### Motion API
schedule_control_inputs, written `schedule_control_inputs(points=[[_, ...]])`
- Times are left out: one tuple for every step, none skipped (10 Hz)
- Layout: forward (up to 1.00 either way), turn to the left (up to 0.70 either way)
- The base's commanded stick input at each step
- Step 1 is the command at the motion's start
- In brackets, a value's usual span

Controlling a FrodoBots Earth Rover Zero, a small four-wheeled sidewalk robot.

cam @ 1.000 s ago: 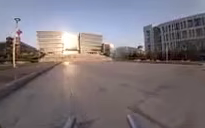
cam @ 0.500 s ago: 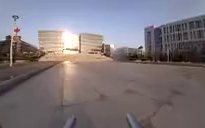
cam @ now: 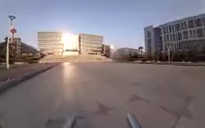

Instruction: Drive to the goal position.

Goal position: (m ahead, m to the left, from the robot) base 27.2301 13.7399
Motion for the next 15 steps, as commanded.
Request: schedule_control_inputs(points=[[0.7, 0.14], [0.7, 0.14], [0.7, 0.14], [0.7, 0.14], [0.7, 0.14], [0.7, 0.13], [0.7, 0.12], [0.7, 0.0], [0.7, 0.0], [0.7, 0.0], [0.7, 0.0], [0.7, 0.0], [0.7, 0.0], [0.7, 0.0], [0.7, 0.0]])
